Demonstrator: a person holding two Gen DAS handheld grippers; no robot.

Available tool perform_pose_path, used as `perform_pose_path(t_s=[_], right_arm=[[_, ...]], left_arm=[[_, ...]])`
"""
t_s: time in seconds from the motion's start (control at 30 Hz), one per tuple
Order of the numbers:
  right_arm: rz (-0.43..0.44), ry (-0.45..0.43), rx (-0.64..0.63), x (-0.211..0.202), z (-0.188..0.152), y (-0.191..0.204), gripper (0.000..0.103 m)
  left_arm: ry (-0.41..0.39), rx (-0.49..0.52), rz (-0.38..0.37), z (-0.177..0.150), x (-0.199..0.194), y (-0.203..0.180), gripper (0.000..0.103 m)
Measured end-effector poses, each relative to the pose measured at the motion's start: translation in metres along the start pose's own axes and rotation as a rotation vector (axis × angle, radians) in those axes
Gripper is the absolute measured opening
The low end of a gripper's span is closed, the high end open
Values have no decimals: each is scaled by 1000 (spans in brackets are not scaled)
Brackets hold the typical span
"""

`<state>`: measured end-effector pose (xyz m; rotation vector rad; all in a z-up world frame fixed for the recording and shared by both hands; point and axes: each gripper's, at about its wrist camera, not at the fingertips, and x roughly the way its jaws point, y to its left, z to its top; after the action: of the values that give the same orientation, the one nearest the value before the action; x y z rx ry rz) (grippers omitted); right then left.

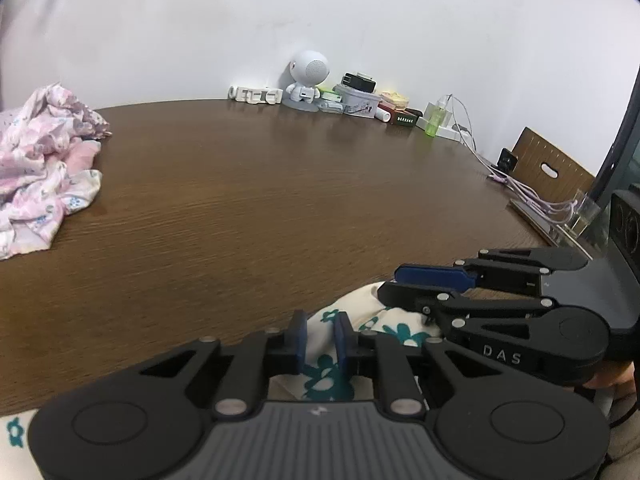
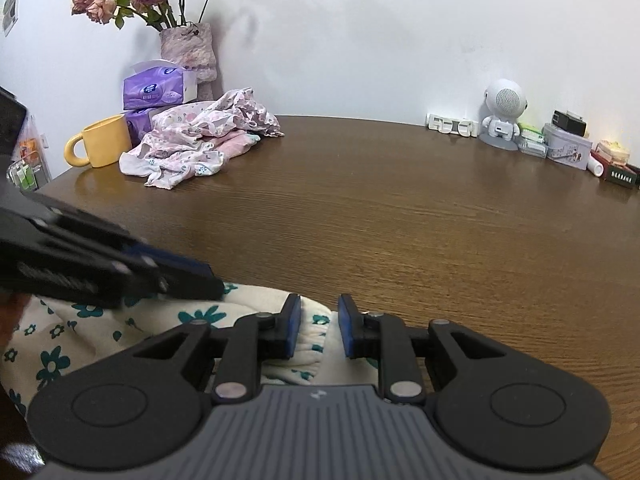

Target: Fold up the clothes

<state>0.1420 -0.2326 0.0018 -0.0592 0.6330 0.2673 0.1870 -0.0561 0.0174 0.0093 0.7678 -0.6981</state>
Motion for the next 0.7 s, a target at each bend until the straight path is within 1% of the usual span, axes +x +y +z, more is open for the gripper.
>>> perform_pose_path(t_s=[0.1, 0.17, 0.3, 0.37, 0.47, 0.5, 0.53, 0.6, 0.67, 0.7], right_arm=[[-5, -4, -5, 0, -1, 1, 20], [-4, -6, 2, -2, -1, 0, 20], [-23, -48, 82, -19, 1, -8, 20], [-21, -56, 111, -27, 2, -11, 20], [27, -27, 134, -31, 3, -10, 20], [39, -11, 133, -30, 3, -9, 20], [33, 10, 128, -27, 2, -7, 20], [15, 34, 127, -21, -2, -5, 20], [9, 29, 130, -20, -5, -4, 20], [6, 28, 127, -20, -6, -3, 20]], left_arm=[[-12, 3, 14, -7, -6, 5, 14], [-14, -17, 11, -8, -9, 10, 14], [-21, 4, 19, -10, -10, 7, 14], [-21, 10, 23, -10, -10, 7, 14], [-23, -2, 21, -9, -11, 8, 14], [-35, -14, 27, -8, -13, 8, 14], [-52, -27, 32, -8, -15, 9, 14], [-138, -39, 26, -5, -29, 7, 13], [-189, -18, -17, -4, -40, 1, 13], [-192, -1, -44, -4, -42, -4, 13]])
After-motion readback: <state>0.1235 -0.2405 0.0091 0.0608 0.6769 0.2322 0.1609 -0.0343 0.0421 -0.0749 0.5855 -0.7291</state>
